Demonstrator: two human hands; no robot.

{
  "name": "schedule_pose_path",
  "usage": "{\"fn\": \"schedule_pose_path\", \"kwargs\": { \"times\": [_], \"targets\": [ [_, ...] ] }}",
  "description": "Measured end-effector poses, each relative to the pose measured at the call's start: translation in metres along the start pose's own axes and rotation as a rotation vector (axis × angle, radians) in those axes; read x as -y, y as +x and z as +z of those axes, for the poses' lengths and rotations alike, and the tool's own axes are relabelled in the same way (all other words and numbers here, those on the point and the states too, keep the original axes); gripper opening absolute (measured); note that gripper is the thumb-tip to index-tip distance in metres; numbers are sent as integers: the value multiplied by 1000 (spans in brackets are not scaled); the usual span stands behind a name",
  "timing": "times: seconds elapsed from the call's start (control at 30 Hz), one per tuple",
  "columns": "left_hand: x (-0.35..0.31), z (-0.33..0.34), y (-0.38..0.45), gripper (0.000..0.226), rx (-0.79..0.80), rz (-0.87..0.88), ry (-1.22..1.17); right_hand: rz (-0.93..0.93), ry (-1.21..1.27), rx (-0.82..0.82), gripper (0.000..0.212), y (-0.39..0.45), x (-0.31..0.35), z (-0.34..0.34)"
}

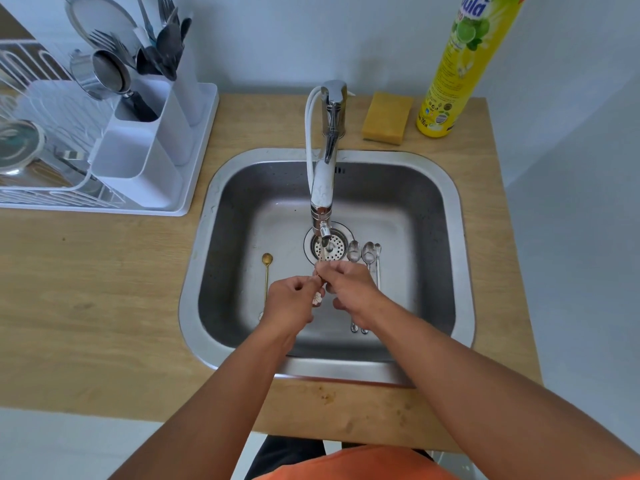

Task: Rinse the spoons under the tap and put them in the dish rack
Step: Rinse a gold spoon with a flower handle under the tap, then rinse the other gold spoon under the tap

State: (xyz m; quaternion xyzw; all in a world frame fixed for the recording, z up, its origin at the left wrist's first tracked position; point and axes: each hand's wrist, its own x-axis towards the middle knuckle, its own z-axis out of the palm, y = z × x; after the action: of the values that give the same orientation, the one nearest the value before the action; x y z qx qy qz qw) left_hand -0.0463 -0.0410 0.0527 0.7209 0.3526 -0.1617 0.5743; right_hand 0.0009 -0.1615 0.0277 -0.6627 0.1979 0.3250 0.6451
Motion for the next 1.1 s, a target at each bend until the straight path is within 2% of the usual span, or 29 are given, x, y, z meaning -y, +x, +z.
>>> {"fn": "schedule_pose_path", "kwargs": {
  "times": [0.17,0.27,0.47,0.67,0.93,1.1],
  "targets": [
    [13,-5,-2,16,61,-14,33,13,-39,-24,12,-5,-2,-3],
    [14,-4,-2,14,82,-9,55,-11,-83,-44,16,-4,6,-5],
    [10,0,-3,14,152,31,141,-11,-15,-116,11,7,20,-13],
    [17,4,-3,16,151,9,123,-1,-41,-120,14,3,12,-18],
    [14,11,3,16,116,6,100,-69,-145,-102,10,-5,-6,-19],
    [15,11,13,17,196,19,210,-103,-248,-164,16,2,-4,-29]
  ]
}}
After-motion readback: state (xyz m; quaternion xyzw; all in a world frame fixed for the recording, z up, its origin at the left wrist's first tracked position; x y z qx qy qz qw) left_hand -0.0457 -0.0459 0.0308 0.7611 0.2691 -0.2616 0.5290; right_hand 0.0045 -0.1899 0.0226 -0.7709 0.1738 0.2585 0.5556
